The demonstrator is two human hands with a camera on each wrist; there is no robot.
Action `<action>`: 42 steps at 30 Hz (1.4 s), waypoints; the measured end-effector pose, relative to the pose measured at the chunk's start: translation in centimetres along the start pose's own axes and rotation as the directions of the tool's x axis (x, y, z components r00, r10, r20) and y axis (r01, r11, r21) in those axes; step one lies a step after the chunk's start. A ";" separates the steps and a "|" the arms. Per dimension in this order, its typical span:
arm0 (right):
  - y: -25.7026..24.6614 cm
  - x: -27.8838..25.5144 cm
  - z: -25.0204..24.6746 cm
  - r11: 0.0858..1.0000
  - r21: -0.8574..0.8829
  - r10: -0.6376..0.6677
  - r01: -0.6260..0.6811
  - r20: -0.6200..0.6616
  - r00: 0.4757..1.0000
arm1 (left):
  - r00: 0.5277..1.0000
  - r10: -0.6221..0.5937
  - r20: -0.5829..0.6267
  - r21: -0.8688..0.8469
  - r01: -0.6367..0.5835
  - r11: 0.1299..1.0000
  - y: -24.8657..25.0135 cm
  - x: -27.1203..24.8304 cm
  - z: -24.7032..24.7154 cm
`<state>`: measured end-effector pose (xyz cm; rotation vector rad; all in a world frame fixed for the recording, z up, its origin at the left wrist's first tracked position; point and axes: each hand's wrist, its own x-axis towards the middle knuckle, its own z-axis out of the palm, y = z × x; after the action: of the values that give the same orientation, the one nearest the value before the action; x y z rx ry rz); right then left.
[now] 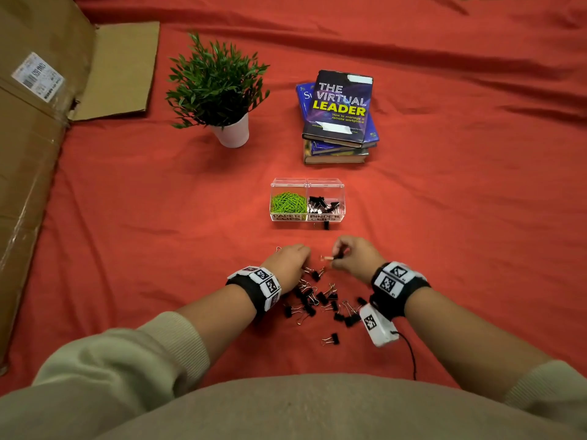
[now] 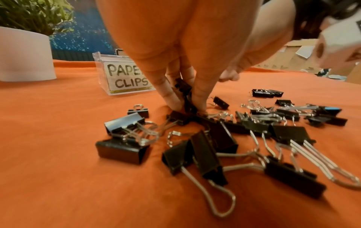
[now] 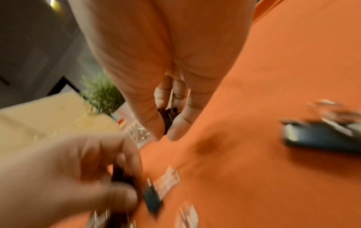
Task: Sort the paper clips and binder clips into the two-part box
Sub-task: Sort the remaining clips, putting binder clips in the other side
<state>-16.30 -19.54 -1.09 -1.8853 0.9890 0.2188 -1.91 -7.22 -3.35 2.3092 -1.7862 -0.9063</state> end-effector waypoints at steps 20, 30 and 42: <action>-2.1 3.6 -1.8 0.962 -0.269 -0.100 0.041 -0.212 0.972 | 0.944 -0.108 -0.312 -0.285 0.015 0.958 1.5 7.0 -9.2; 0.2 2.9 1.3 0.805 -0.590 -0.176 0.068 -0.127 0.976 | 0.973 -0.078 -0.219 -0.177 0.039 0.984 1.7 8.8 -9.3; 1.5 -0.7 1.2 0.929 -0.347 -0.125 0.126 0.026 0.992 | 0.999 -0.049 0.011 0.010 0.049 0.999 2.4 0.3 -0.5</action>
<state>-17.47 -18.49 -2.34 -2.2617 0.8638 0.3399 -3.69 -8.43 -2.05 2.3685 -1.7489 -0.9213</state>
